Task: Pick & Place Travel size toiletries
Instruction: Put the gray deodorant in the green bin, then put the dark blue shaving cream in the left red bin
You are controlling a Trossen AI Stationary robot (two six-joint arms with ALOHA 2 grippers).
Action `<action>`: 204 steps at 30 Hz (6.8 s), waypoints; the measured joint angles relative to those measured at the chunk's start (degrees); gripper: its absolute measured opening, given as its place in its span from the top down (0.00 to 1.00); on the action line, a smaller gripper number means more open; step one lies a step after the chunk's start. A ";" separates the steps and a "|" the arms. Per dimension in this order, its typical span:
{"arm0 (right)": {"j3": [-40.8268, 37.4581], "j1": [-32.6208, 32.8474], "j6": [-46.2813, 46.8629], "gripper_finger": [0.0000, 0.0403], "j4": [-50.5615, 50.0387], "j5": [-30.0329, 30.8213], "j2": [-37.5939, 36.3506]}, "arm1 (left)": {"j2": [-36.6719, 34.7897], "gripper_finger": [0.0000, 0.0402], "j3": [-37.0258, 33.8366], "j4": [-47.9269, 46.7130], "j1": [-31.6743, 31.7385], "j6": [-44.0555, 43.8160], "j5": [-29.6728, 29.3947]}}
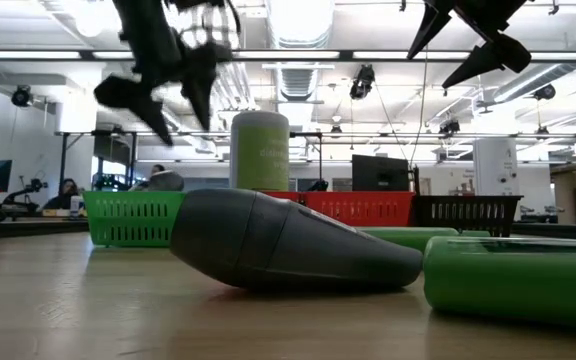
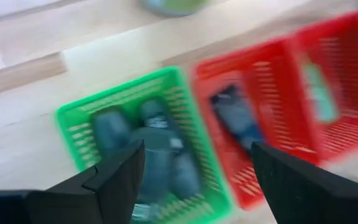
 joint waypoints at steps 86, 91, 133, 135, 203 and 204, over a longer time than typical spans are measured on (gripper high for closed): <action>-2.16 3.19 -4.33 0.09 -13.50 -20.80 -5.29 | 41.56 0.26 30.96 10.36 -31.51 33.22 4.83; -2.32 3.19 -4.11 0.09 -13.48 -20.84 -5.29 | 42.01 0.26 29.31 10.80 -31.42 33.83 5.42; -2.36 3.17 -3.96 0.09 -13.74 -19.35 -5.38 | 26.04 0.46 25.85 -7.18 -29.40 6.19 -16.71; -2.36 3.15 -3.93 0.09 -13.67 -19.18 -5.38 | 22.16 0.46 25.35 -13.90 -29.32 -6.75 -22.01; -2.36 3.15 -2.37 0.09 -13.39 -15.05 -5.31 | 5.36 0.32 7.62 4.55 -43.02 22.26 0.76; -2.36 3.15 -2.37 0.09 -13.37 -15.05 -5.31 | 6.41 0.32 7.65 5.15 -45.07 27.66 1.57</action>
